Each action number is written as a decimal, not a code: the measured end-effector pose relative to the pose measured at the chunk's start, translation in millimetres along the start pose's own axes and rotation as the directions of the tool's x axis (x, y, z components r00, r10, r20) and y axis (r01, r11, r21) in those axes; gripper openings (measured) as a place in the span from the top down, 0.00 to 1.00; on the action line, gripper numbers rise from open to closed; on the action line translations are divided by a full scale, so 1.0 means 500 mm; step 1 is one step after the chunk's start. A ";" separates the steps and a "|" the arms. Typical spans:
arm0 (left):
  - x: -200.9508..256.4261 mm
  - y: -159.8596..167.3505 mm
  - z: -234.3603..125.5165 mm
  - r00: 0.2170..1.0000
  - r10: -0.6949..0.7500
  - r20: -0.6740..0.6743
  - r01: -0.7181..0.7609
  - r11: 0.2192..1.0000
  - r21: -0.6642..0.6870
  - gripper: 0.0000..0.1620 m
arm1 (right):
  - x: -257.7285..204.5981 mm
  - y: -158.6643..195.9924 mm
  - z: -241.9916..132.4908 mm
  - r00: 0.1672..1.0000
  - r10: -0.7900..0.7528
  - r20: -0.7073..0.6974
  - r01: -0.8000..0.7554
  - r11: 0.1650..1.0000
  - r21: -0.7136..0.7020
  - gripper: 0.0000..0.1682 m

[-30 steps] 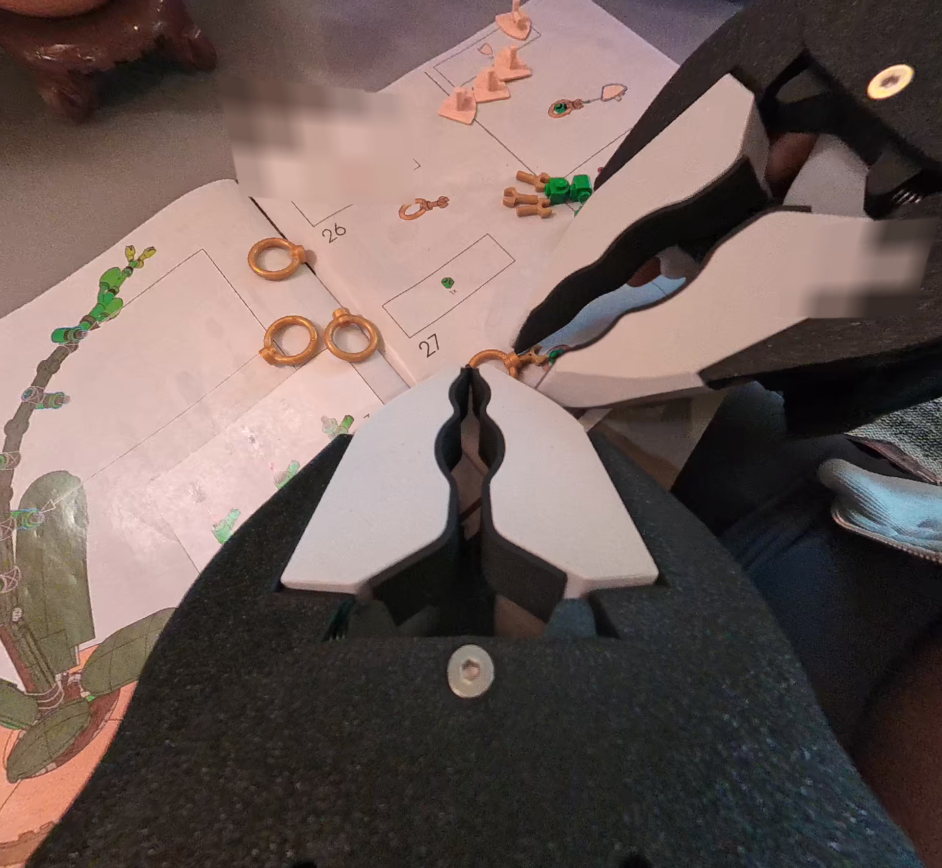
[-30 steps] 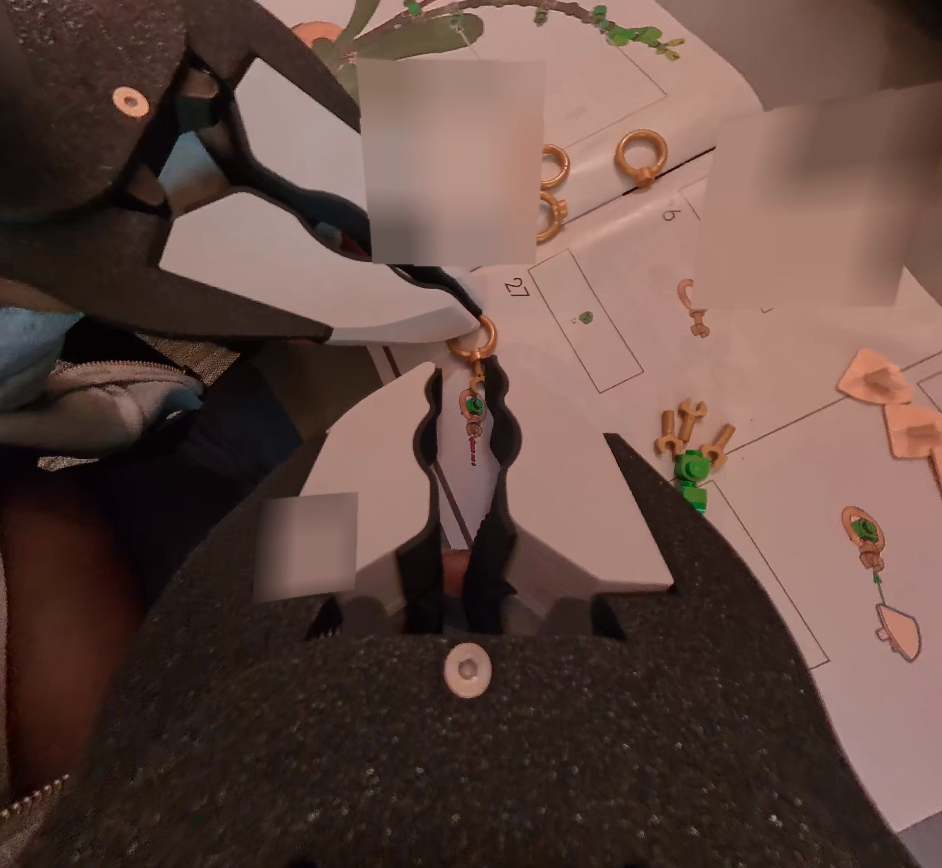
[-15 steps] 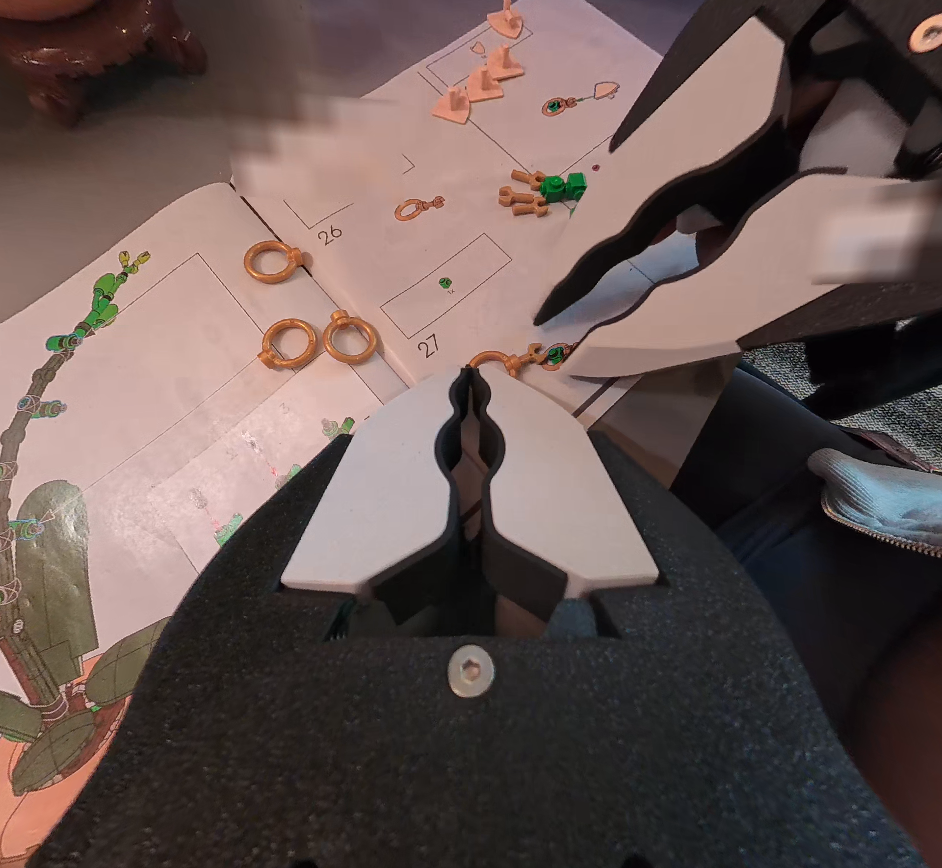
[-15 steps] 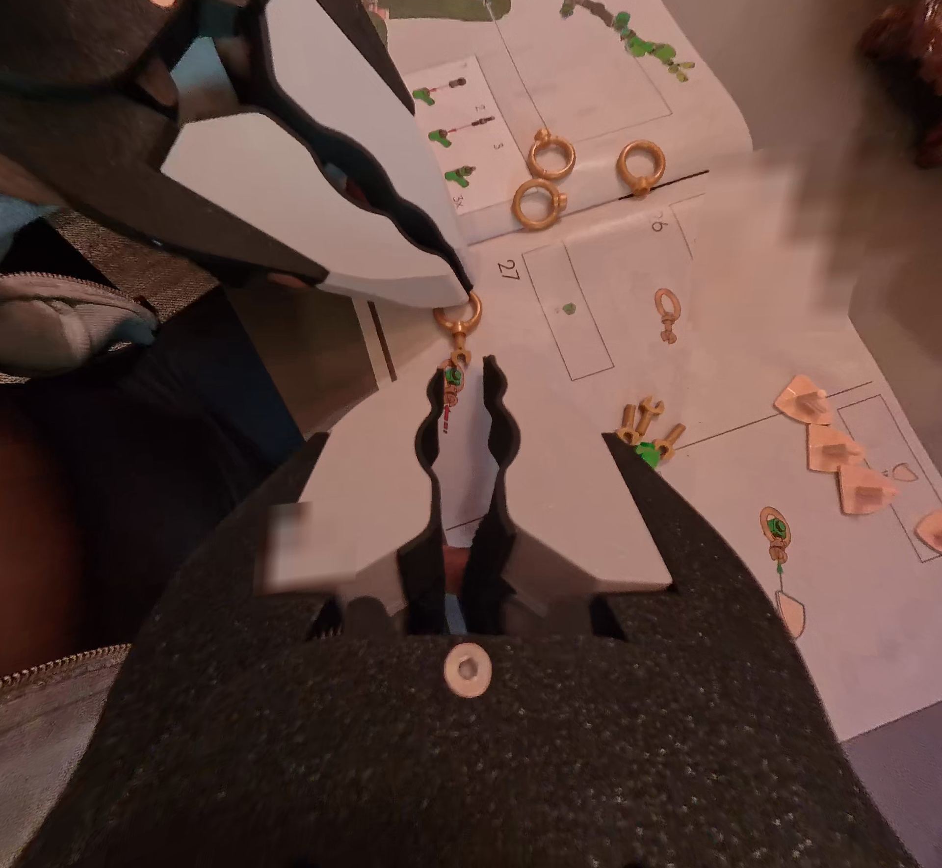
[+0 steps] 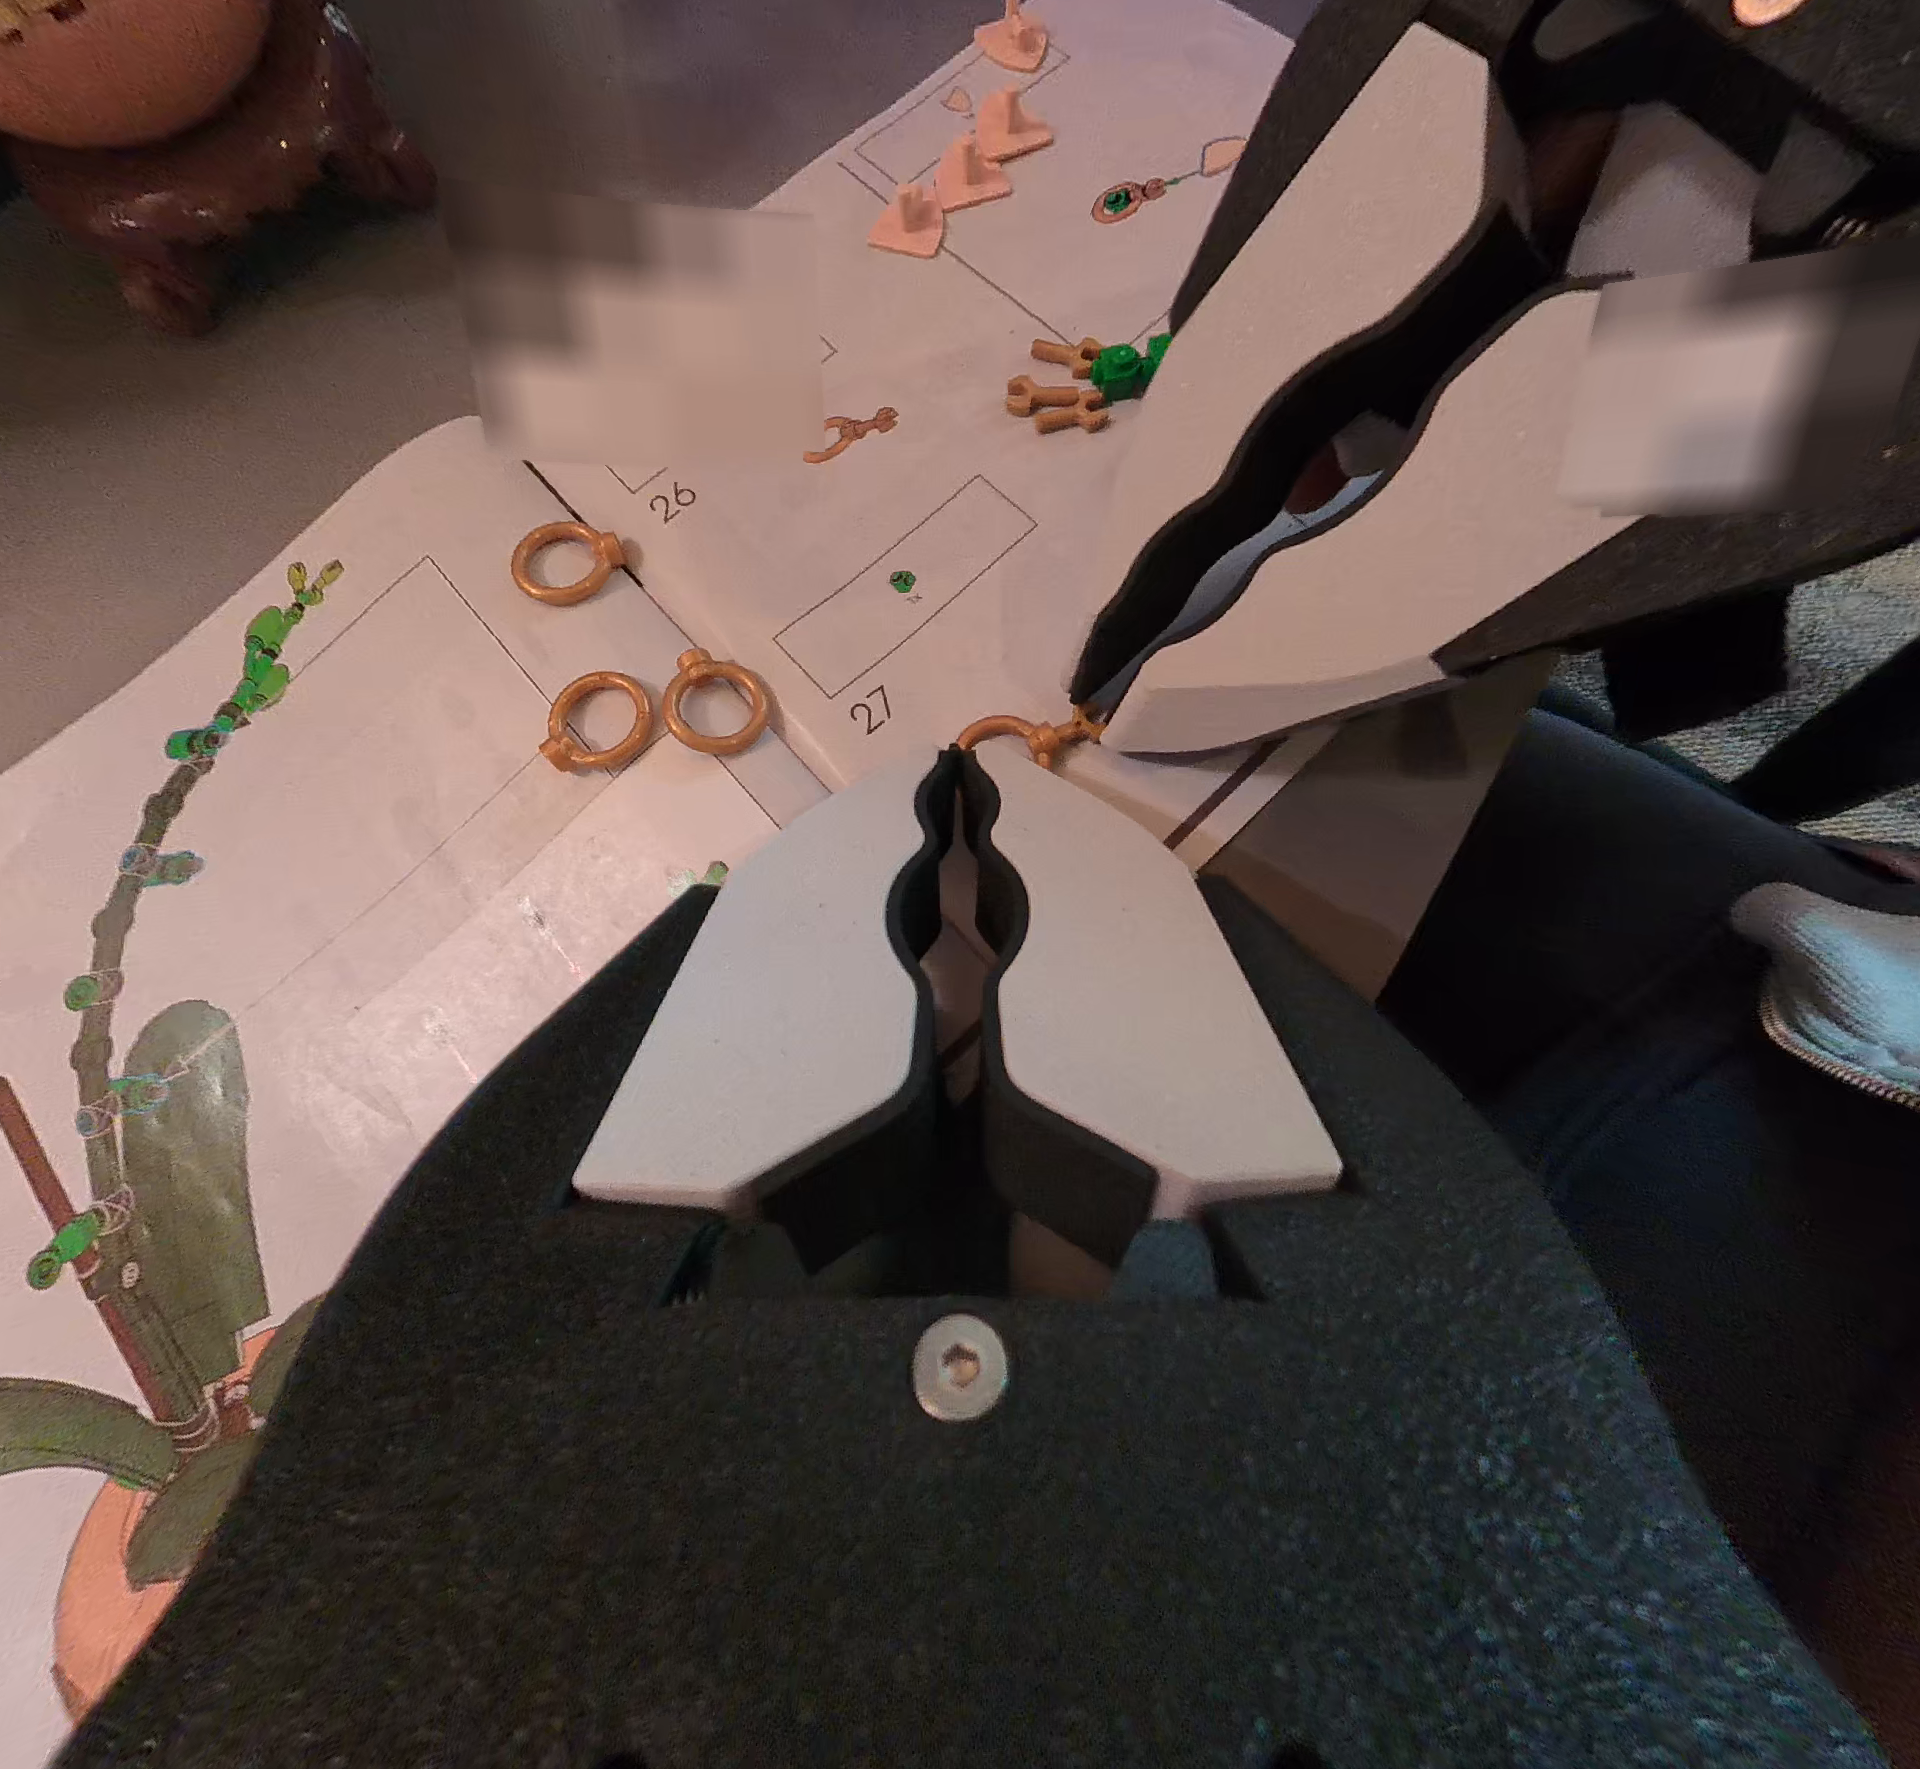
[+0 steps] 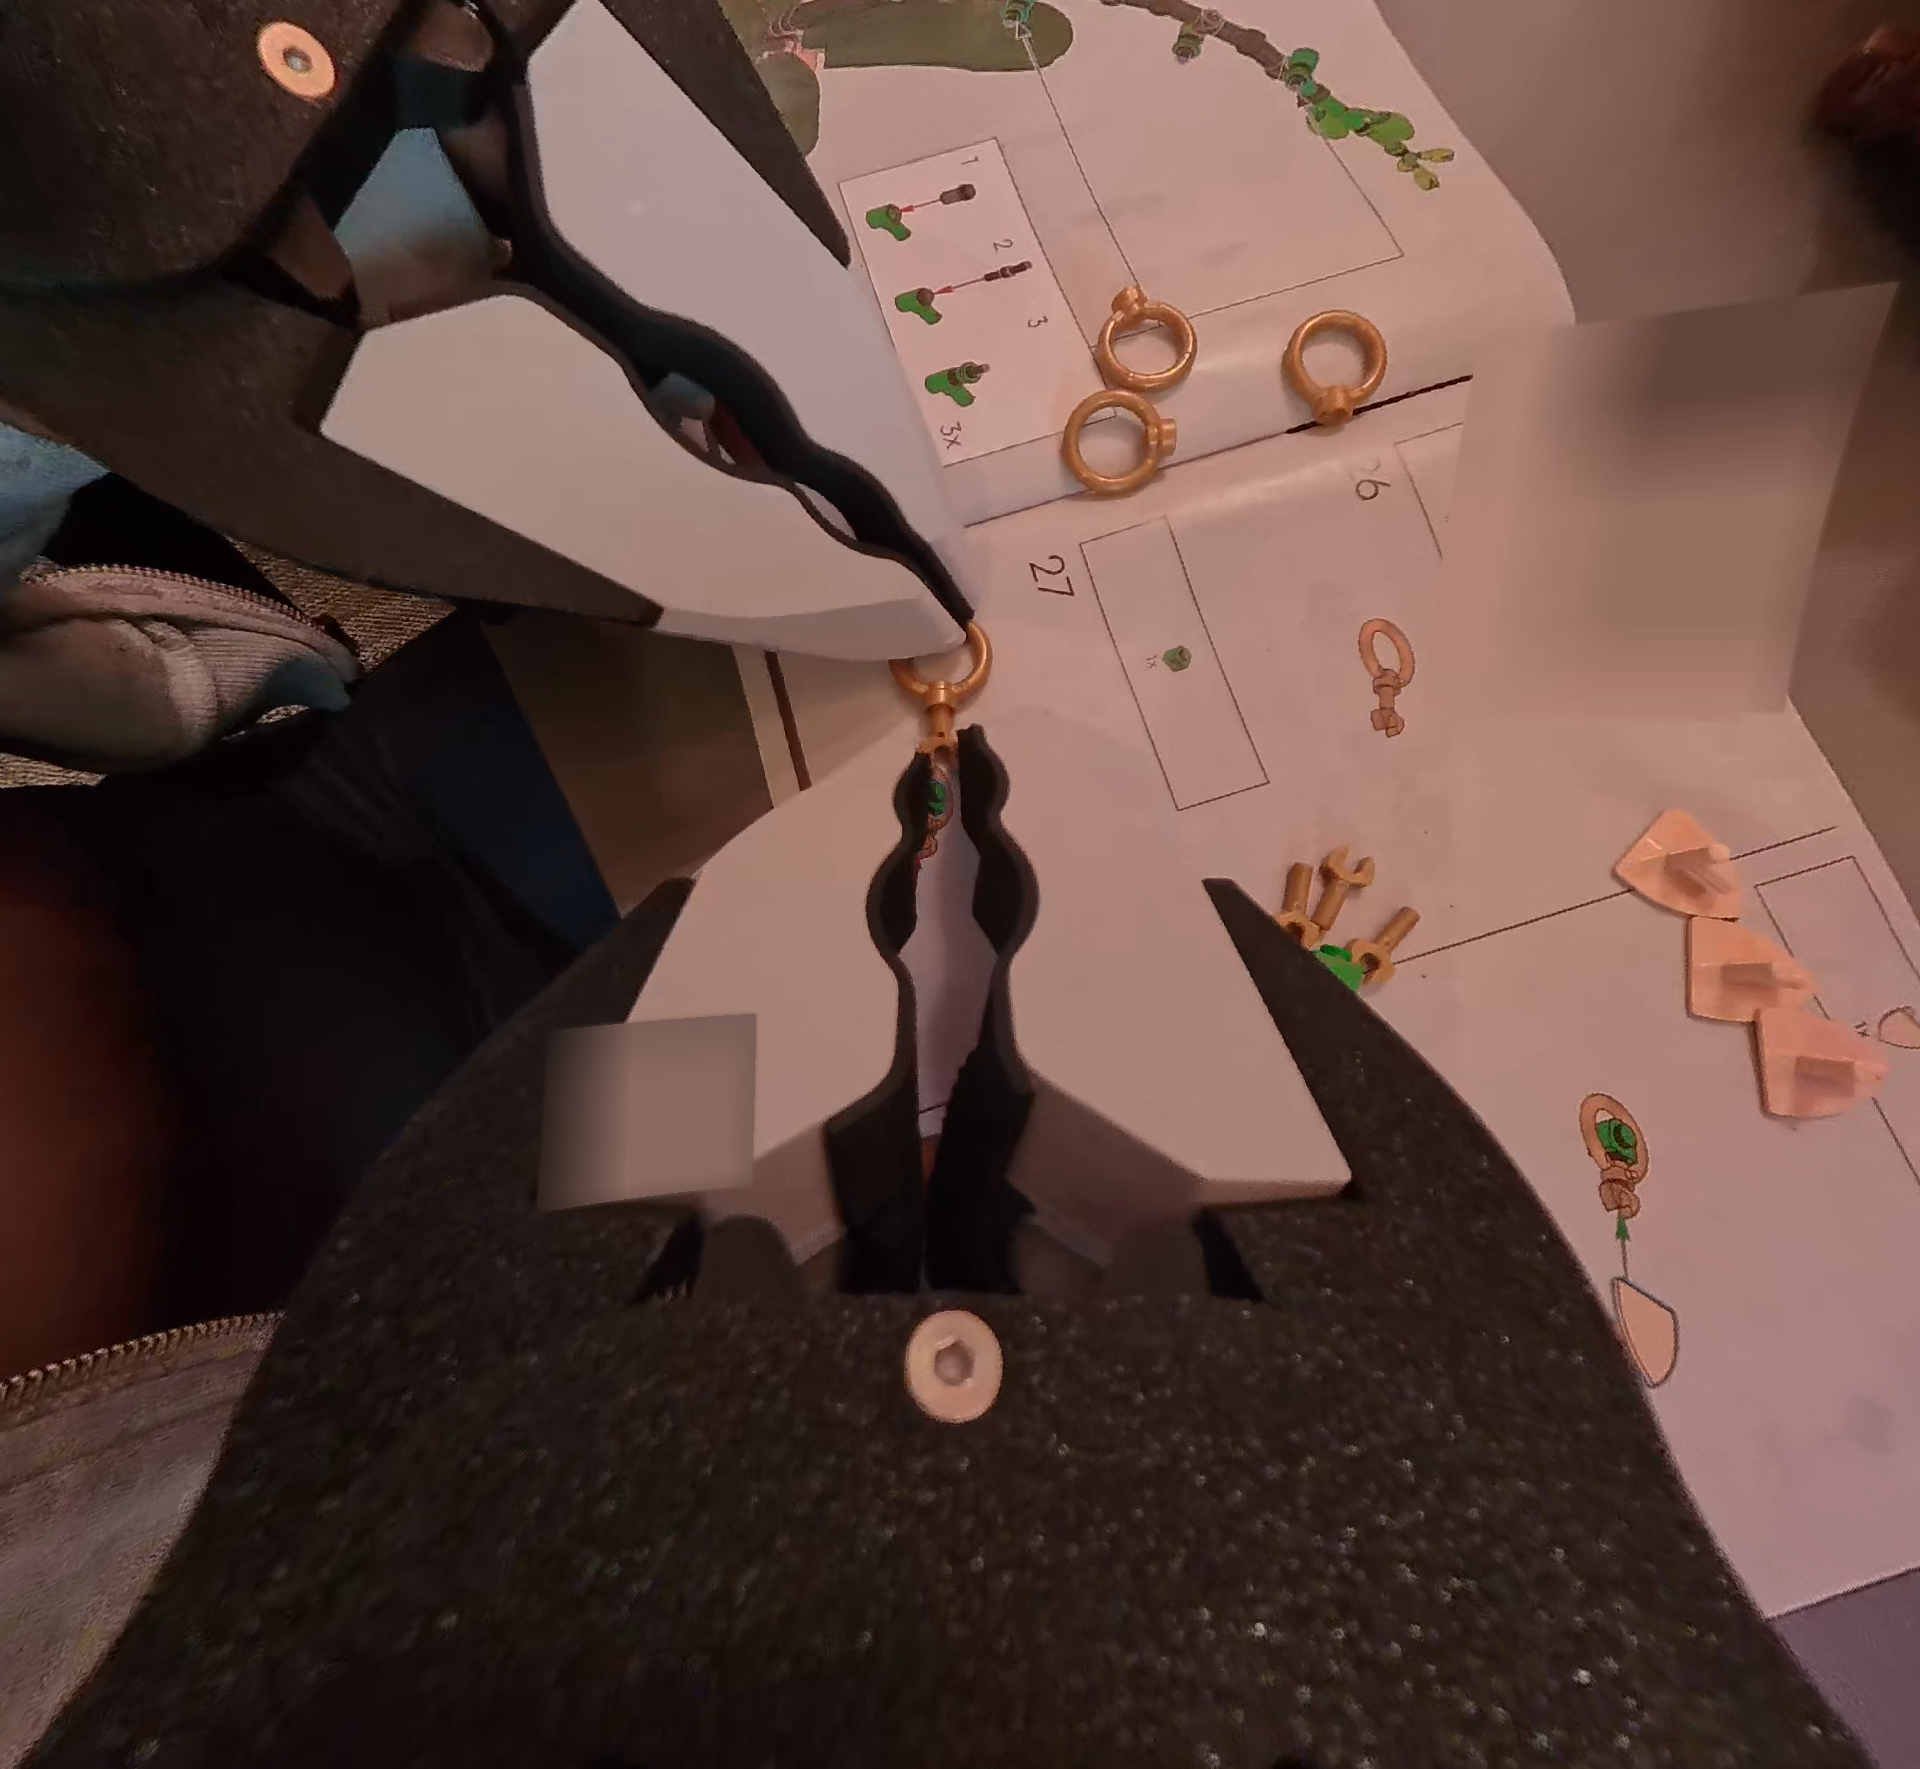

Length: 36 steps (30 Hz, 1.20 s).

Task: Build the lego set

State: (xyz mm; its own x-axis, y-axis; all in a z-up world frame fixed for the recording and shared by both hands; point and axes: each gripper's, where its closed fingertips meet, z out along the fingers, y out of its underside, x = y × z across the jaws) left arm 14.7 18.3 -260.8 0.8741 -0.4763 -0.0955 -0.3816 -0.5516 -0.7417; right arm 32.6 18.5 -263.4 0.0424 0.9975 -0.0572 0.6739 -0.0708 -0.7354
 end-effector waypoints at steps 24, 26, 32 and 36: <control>0.011 -0.009 0.003 0.997 0.046 0.056 -0.046 0.999 0.008 1.00 | -0.004 -0.018 0.000 0.996 0.077 -0.034 -0.073 0.991 0.111 0.98; 0.012 -0.009 0.004 0.999 0.024 0.034 -0.024 1.000 0.005 0.99 | 0.000 -0.031 -0.012 0.998 0.064 -0.024 -0.060 0.987 0.148 0.97; -0.012 -0.008 -0.015 0.998 -0.061 -0.011 0.061 0.998 0.029 0.93 | -0.007 0.009 -0.046 0.999 -0.011 0.045 0.009 0.999 0.048 0.95; -0.034 -0.001 -0.030 0.999 -0.034 0.013 0.034 0.999 0.017 0.95 | -0.039 0.032 -0.049 0.992 -0.094 0.082 0.094 0.996 -0.001 0.95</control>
State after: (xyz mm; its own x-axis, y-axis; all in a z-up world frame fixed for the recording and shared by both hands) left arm -4.5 16.3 -248.8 0.8904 -0.4484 -0.0785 -0.3465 -0.5558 -0.7556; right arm 60.7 -2.0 -257.5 -0.0814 0.9958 -0.0429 0.6758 0.0235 -0.7367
